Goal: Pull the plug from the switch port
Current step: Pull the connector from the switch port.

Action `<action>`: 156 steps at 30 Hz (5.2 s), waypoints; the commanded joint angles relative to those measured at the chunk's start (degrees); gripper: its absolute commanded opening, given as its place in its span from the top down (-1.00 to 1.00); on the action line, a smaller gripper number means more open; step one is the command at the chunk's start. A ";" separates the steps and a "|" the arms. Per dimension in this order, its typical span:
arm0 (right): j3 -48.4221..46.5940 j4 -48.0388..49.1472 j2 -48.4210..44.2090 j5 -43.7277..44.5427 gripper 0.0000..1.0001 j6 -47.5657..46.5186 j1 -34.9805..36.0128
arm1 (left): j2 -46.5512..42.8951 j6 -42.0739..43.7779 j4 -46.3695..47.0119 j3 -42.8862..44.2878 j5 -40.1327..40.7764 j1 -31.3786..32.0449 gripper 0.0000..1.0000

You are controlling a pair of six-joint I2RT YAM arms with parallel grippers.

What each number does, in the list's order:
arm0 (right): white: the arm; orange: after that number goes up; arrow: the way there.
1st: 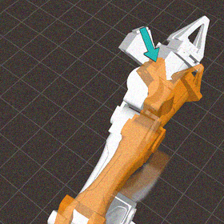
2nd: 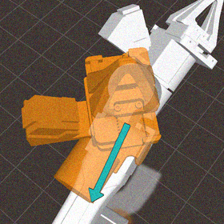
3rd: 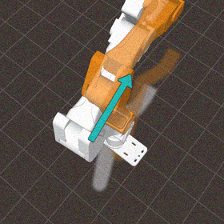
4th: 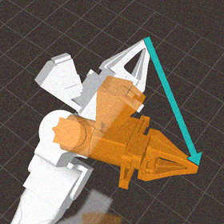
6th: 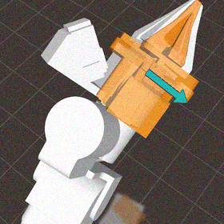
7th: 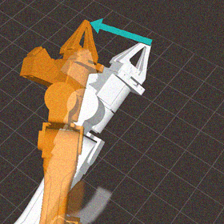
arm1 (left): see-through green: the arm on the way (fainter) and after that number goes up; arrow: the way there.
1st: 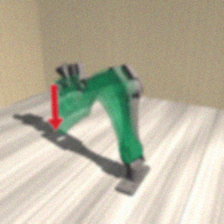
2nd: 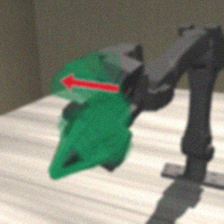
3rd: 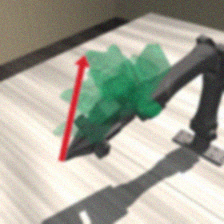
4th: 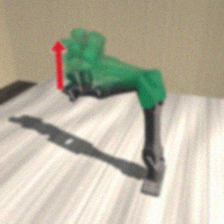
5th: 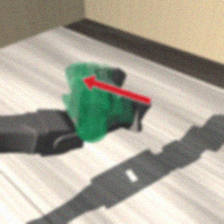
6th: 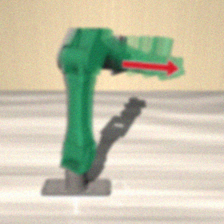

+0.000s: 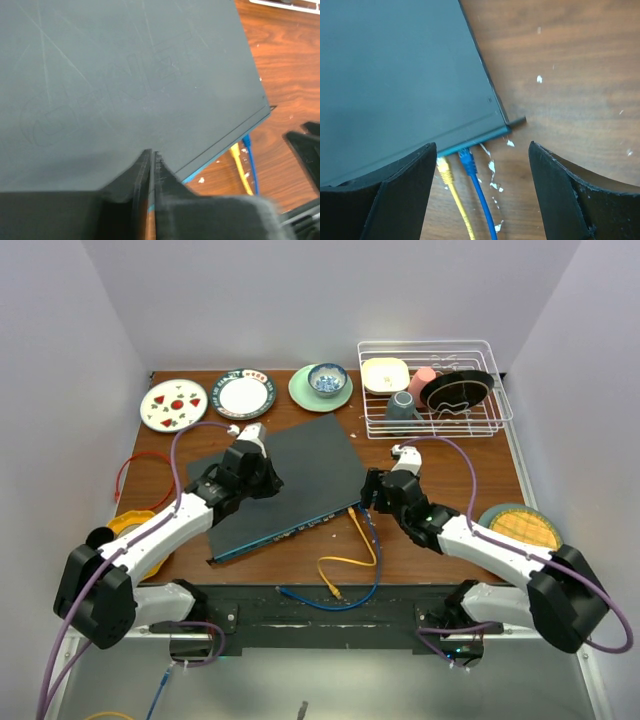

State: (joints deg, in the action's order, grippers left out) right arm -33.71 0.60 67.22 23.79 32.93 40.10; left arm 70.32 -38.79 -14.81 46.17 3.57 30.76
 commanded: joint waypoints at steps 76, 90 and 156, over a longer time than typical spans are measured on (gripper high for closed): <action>18.60 65.22 34.02 -51.12 0.10 27.36 -22.43 | 16.86 -2.52 23.60 -0.38 -15.70 0.00 1.00; 18.60 76.56 40.18 -52.53 0.24 32.11 -22.43 | 17.39 -2.70 24.12 -0.82 -16.32 -0.09 1.00; 9.47 8.48 -16.49 -36.12 1.00 8.48 -23.13 | 12.21 4.24 14.90 5.24 -6.66 8.52 0.30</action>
State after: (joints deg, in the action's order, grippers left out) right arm -15.05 30.33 60.90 -21.47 49.67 17.12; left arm 86.83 -35.33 -0.64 49.19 -5.48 39.16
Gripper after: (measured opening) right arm 0.163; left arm 0.348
